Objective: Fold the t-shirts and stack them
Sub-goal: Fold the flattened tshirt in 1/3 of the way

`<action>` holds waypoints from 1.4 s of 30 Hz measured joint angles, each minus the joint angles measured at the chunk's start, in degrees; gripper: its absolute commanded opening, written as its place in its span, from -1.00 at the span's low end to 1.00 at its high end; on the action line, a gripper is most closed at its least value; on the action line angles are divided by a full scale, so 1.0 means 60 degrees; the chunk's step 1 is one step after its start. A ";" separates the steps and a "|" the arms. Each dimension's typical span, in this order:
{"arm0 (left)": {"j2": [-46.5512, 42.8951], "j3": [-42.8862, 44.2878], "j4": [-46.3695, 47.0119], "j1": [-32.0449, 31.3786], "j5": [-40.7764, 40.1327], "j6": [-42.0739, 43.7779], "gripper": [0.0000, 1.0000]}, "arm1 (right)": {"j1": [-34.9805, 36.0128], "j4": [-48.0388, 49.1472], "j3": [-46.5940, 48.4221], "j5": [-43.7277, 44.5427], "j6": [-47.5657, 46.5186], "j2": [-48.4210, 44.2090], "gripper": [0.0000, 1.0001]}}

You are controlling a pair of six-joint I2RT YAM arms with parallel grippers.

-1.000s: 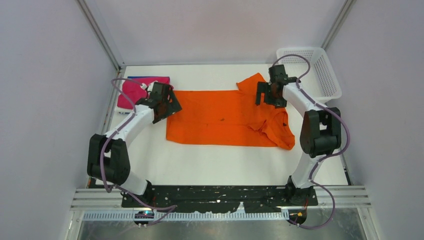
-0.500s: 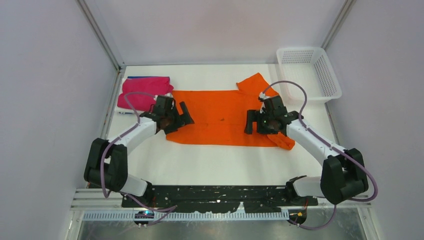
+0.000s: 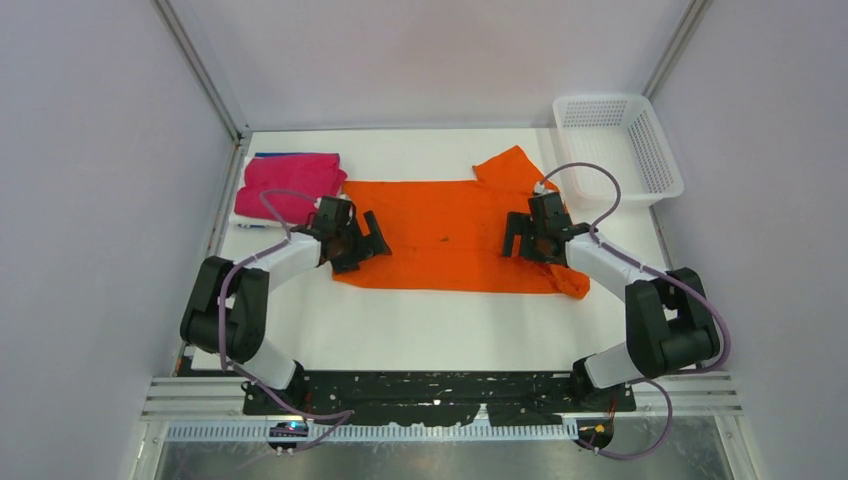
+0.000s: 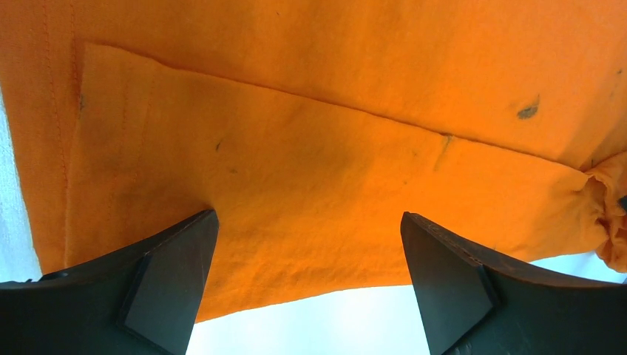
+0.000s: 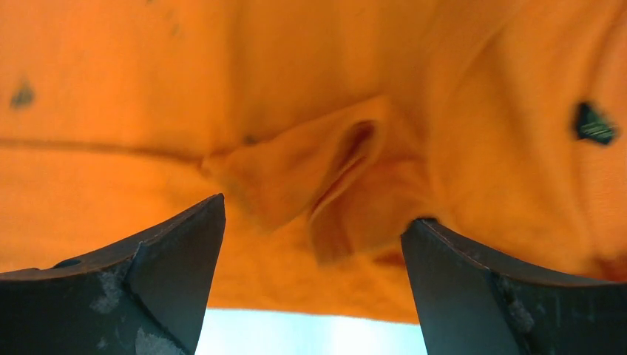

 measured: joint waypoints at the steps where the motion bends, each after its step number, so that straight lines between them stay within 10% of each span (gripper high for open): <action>1: 0.0044 -0.0011 0.0004 0.0011 -0.0004 0.0000 0.99 | -0.0186 0.0193 0.0000 0.0149 0.0036 0.0047 0.91; 12: 0.0069 -0.0015 0.0076 0.0146 0.0026 0.0029 0.99 | -0.2393 0.1435 0.0707 0.1027 0.0317 0.0725 0.91; 29: -0.0226 -0.0157 0.0055 0.0197 0.0026 0.0051 0.99 | -0.1118 -0.0681 -0.1009 -0.0998 0.0725 -0.2856 0.91; 42: -0.0226 -0.0157 0.0033 0.0197 0.0015 0.0113 0.99 | -0.2033 -0.0576 -0.0878 -0.0933 0.0816 -0.0441 0.91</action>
